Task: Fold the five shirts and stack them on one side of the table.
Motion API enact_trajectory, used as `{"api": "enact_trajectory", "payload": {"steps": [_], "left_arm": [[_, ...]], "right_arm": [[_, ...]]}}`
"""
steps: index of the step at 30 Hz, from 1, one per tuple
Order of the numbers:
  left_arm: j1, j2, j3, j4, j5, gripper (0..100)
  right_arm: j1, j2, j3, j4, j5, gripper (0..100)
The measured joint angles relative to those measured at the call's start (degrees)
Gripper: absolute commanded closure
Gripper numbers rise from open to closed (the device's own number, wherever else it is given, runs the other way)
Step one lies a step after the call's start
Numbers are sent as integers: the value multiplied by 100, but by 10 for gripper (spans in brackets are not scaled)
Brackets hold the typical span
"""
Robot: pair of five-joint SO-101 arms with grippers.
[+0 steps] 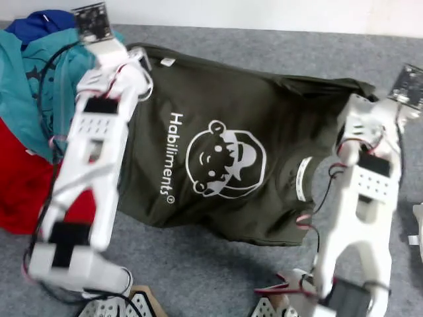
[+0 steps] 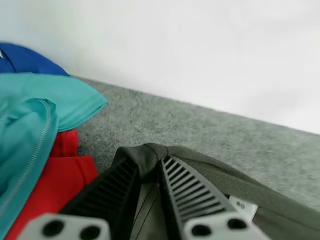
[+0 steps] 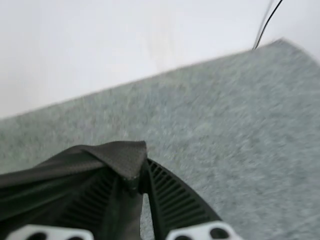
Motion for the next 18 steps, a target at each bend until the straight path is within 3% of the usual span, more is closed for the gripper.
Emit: {"api": "enact_trajectory", "payload": {"steps": [8, 18], "left_arm": [[0, 2374, -2409, 0, 0, 994], [9, 3754, -5380, 0, 448, 994]], "right_arm": [[-26, 2242, -1767, -589, -44, 991], [-53, 4668, -5380, -615, -44, 991]]}}
